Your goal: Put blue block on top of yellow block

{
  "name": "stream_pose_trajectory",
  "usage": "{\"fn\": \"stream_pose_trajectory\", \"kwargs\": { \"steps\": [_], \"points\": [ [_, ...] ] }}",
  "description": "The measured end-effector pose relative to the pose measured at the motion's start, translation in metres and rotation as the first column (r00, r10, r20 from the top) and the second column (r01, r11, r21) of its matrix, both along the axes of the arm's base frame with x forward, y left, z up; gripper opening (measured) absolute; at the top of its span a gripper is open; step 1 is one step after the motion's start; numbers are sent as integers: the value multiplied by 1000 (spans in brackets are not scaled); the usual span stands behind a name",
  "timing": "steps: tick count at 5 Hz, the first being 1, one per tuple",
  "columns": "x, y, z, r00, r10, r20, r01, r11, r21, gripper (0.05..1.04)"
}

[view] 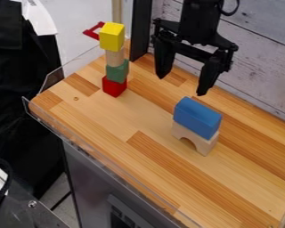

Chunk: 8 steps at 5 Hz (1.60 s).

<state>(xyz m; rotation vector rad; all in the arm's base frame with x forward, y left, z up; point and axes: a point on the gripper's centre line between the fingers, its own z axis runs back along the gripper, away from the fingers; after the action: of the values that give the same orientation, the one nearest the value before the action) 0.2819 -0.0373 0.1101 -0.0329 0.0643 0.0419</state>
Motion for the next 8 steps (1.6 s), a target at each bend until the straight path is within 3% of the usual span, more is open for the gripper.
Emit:
{"fn": "stream_pose_trajectory", "kwargs": {
  "steps": [1, 2, 3, 4, 5, 6, 7, 8],
  "points": [
    [-3, 0, -10, 999, 2, -37, -2, 1000, 3, 1000],
    [6, -8, -11, 980, 198, 8, -197, 980, -35, 1000],
    [9, -9, -11, 942, 336, 12, -336, 941, -37, 1000],
    [7, -13, -7, 830, 557, 27, -554, 829, -69, 1000],
    [6, -18, -7, 722, 690, 40, -687, 723, -77, 1000],
    [4, -25, -16, 559, 828, 50, -824, 561, -80, 1000],
    [7, -32, -19, 430, 902, 41, -895, 432, -111, 1000],
    [9, -36, -18, 373, 927, 37, -919, 374, -123, 1000]
  ]
}}
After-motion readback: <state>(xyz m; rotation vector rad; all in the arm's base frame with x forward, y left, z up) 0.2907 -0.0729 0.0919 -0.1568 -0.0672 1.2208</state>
